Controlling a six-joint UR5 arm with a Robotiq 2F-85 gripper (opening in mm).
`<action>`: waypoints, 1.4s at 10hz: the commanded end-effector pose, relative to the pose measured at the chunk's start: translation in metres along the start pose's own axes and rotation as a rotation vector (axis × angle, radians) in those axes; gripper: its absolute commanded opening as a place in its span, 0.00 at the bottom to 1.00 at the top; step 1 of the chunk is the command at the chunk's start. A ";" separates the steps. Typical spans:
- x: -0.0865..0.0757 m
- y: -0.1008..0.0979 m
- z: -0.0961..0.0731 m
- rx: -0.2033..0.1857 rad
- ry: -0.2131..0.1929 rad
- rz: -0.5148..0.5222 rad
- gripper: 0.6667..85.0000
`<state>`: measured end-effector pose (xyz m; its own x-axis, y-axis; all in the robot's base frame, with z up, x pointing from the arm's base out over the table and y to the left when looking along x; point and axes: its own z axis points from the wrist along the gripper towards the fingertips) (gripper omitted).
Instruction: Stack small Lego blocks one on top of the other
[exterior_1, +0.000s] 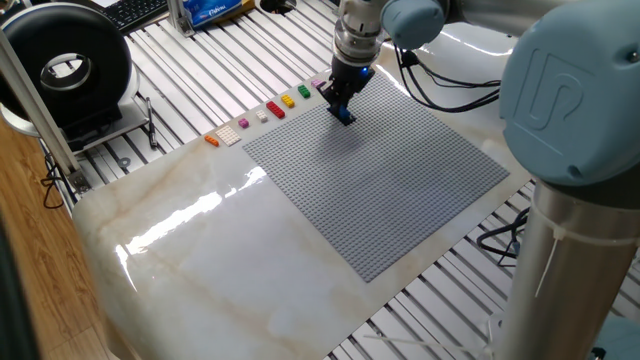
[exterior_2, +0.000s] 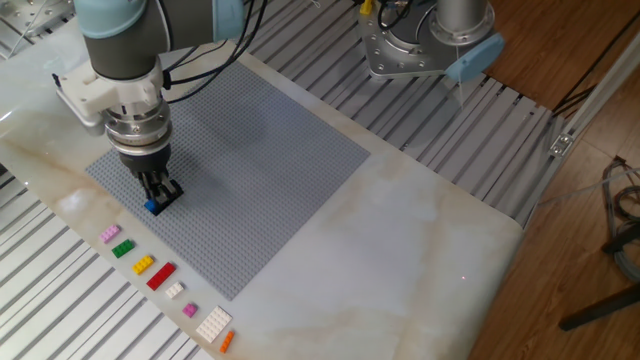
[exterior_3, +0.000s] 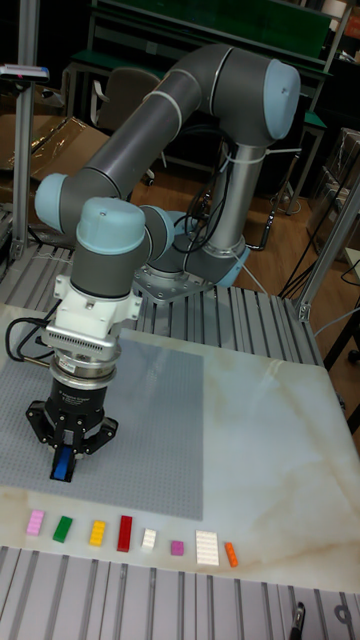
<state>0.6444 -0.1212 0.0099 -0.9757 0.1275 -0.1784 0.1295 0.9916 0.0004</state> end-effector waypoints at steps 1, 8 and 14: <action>0.002 0.005 0.000 -0.004 0.009 0.019 0.05; 0.018 0.005 0.001 -0.016 0.076 0.000 0.03; 0.026 0.003 -0.002 -0.060 0.107 -0.034 0.22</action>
<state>0.6236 -0.1149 0.0037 -0.9917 0.0915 -0.0903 0.0890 0.9955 0.0316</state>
